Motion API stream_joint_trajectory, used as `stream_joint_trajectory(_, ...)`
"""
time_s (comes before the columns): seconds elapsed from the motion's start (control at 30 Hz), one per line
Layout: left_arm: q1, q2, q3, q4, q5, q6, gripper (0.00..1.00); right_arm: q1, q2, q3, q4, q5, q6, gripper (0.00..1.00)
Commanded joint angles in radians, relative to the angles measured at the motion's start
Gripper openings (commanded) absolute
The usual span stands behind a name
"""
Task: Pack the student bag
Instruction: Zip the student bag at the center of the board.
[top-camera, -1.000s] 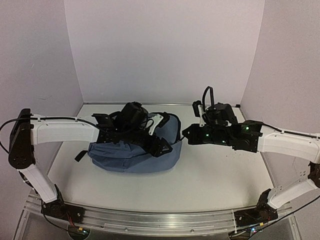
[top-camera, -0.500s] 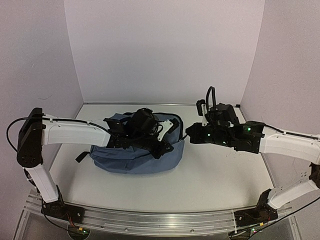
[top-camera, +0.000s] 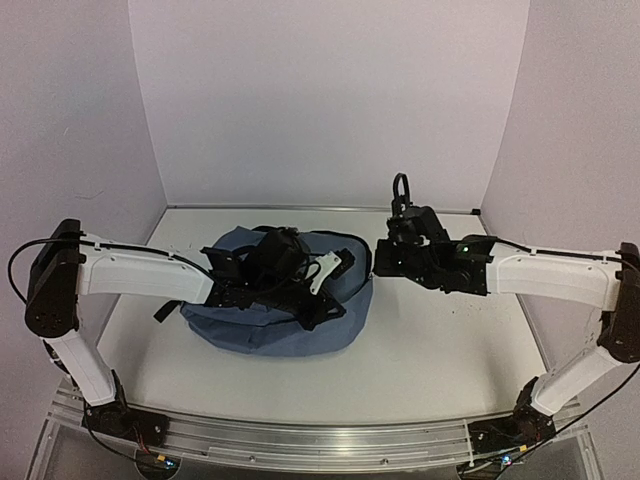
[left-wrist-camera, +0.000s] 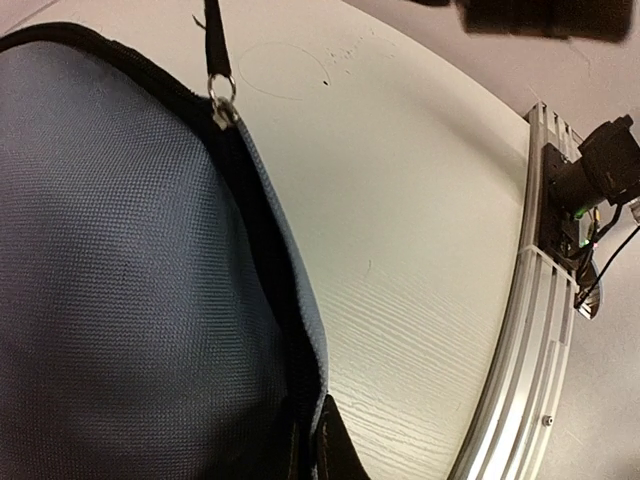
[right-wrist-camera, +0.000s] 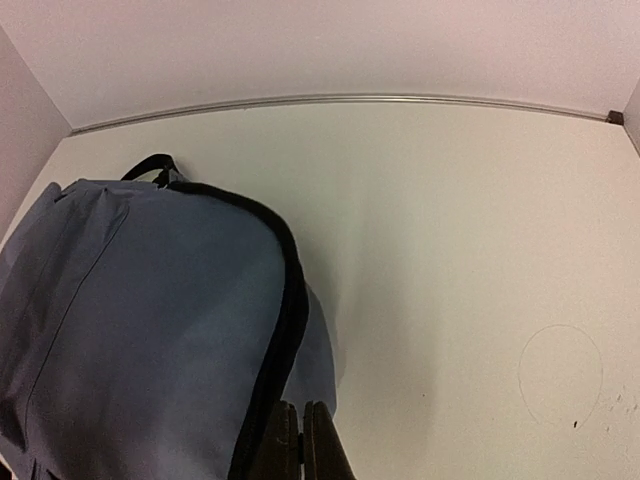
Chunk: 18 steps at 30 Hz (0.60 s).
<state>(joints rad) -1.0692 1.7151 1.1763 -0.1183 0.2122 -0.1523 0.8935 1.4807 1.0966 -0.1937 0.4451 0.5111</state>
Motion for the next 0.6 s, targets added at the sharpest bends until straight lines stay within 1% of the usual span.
stream_joint_trajectory(0.0,-0.027,-0.071,-0.052,-0.129,0.099,-0.040,0.00,-0.060,0.076,0.122,0.087,0.089,-0.054,0.00)
stream_joint_trajectory(0.4,-0.078,-0.137,-0.130,-0.280,0.188,-0.079,0.00,-0.190,0.287,0.227,0.252,-0.143,-0.094,0.00)
stream_joint_trajectory(0.57,-0.086,-0.165,-0.177,-0.310,0.233,-0.107,0.00,-0.202,0.348,0.267,0.298,-0.284,-0.121,0.00)
